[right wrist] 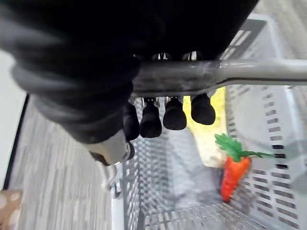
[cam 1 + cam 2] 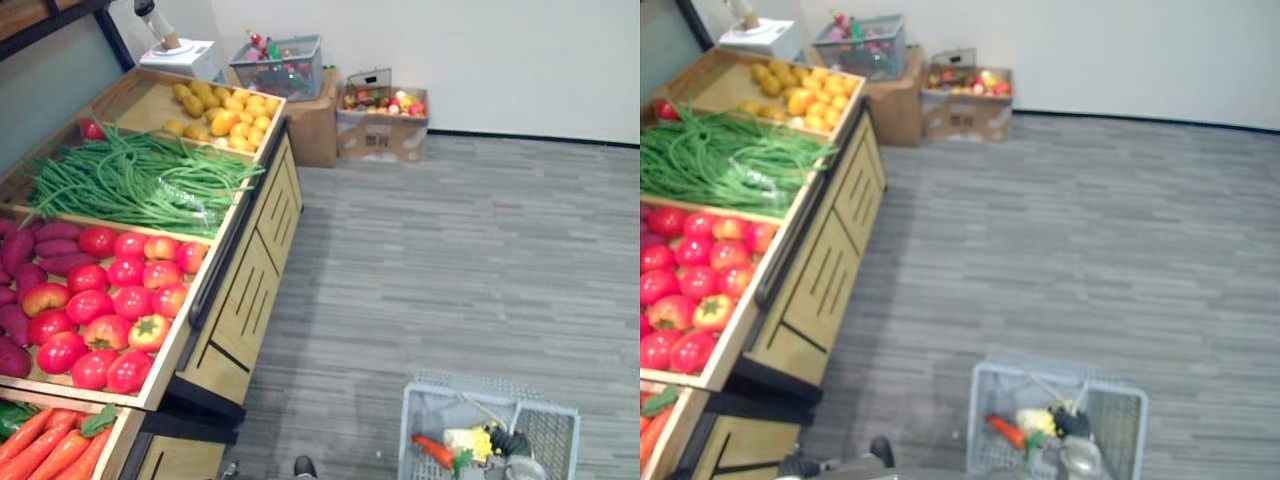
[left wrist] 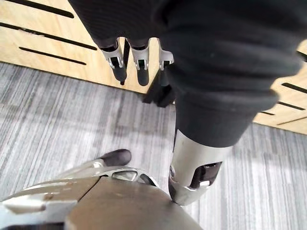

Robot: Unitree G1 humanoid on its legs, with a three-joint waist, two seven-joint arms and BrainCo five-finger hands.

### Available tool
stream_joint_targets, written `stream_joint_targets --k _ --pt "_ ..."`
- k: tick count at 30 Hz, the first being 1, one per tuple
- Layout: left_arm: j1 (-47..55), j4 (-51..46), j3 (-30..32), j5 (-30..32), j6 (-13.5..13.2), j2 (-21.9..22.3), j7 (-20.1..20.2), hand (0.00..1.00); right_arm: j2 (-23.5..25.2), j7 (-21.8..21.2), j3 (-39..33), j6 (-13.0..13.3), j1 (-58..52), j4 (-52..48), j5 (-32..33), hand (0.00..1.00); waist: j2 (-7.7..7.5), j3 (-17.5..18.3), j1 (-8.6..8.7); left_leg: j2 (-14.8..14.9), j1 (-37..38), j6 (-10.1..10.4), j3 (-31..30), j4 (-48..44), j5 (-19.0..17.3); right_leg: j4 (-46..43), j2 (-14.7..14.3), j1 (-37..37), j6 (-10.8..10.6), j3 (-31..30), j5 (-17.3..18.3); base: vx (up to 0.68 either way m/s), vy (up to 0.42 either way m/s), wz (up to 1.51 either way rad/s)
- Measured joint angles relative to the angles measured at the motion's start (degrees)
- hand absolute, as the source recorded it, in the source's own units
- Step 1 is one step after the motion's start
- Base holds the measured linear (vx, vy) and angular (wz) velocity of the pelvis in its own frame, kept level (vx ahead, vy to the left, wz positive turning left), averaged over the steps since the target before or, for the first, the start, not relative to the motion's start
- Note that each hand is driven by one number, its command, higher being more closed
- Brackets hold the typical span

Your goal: Pick vegetable in the basket

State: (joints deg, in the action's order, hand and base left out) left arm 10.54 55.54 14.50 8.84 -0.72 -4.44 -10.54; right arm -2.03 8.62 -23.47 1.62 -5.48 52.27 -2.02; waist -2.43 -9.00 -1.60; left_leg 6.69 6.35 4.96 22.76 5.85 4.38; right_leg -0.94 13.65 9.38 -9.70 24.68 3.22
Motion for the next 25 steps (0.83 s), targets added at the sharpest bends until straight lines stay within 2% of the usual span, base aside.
stream_joint_targets --k 5,9,25 --pt "0.0 1.7 1.7 -1.9 -0.3 0.2 2.2 0.00 -0.4 -1.3 -3.2 0.4 -0.5 5.3 0.2 1.00 0.29 0.6 0.62 0.2 1.9 0.9 0.2 0.1 -0.7 0.0 -0.1 1.5 0.4 -0.4 0.2 -0.02 -0.014 -0.04" --pt "-0.1 3.1 1.8 -3.2 -1.3 0.3 2.3 0.00 -0.3 -1.8 -3.2 0.3 -0.4 8.2 0.2 1.00 0.31 0.7 0.67 0.3 2.8 1.1 0.3 0.1 -1.0 0.0 -0.2 1.9 0.4 -1.1 0.3 -0.05 -0.002 -0.05" --pt "-0.8 6.7 3.4 -4.1 -1.7 0.8 2.3 0.00 -0.4 -1.6 -3.2 -0.2 -0.2 11.7 0.3 1.00 1.14 1.9 0.66 0.7 3.2 1.5 1.7 0.1 -1.3 0.9 -0.8 1.9 0.2 -2.2 0.1 0.00 -0.013 -0.03"
